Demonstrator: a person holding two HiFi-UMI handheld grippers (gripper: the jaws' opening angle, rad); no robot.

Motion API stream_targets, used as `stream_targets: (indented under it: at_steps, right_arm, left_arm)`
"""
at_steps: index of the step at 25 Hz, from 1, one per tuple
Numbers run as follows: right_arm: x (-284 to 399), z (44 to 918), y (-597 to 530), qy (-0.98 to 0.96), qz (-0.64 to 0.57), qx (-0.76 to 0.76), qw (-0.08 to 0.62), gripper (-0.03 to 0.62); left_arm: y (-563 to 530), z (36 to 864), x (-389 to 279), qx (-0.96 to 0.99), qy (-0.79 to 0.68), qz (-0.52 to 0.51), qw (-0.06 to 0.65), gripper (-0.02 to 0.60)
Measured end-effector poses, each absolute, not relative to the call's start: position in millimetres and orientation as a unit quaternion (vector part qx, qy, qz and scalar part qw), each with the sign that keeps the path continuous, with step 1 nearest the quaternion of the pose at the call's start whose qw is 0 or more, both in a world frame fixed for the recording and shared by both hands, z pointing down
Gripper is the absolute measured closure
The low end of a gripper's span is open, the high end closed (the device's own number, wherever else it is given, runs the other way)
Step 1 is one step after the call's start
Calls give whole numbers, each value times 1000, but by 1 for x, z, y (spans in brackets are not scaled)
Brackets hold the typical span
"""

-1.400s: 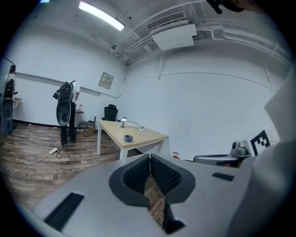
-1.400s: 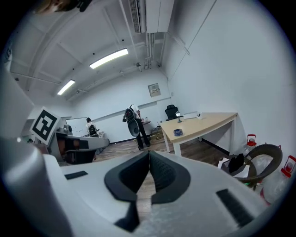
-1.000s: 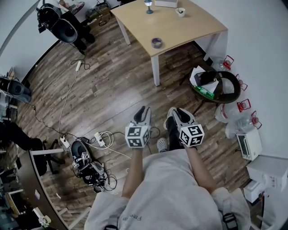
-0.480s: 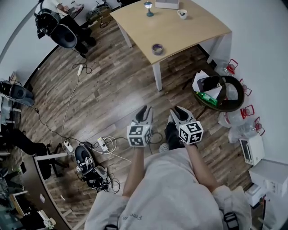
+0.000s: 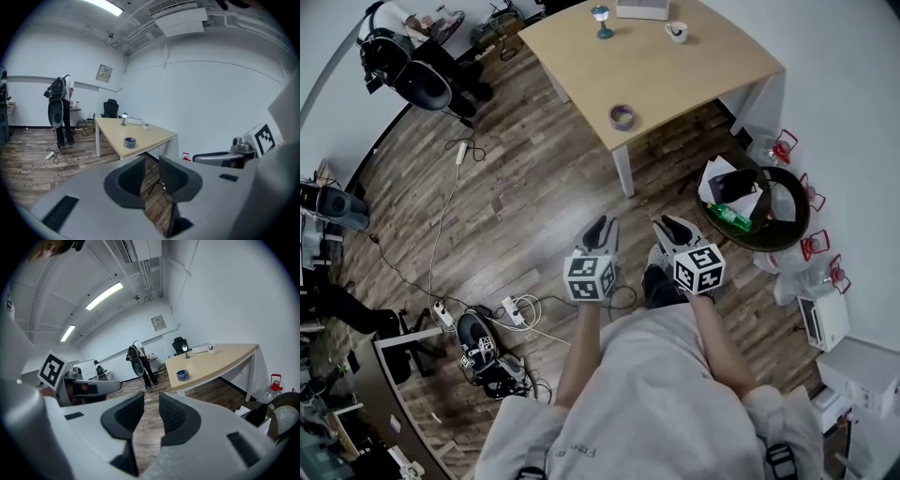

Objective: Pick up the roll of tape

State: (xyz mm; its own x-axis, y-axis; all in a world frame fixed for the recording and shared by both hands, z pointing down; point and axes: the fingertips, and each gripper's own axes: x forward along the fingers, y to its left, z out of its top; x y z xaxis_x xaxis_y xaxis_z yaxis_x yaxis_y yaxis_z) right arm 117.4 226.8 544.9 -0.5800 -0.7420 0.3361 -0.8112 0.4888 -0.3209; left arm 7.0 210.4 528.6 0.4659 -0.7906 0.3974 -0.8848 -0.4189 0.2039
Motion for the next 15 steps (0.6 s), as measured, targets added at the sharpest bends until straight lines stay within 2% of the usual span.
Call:
stream_targets:
  at_steps: [15]
  right_arm:
    - [133, 546, 129, -878, 231, 409, 92, 494]
  left_arm:
    - [113, 526, 25, 820, -515, 127, 214, 494]
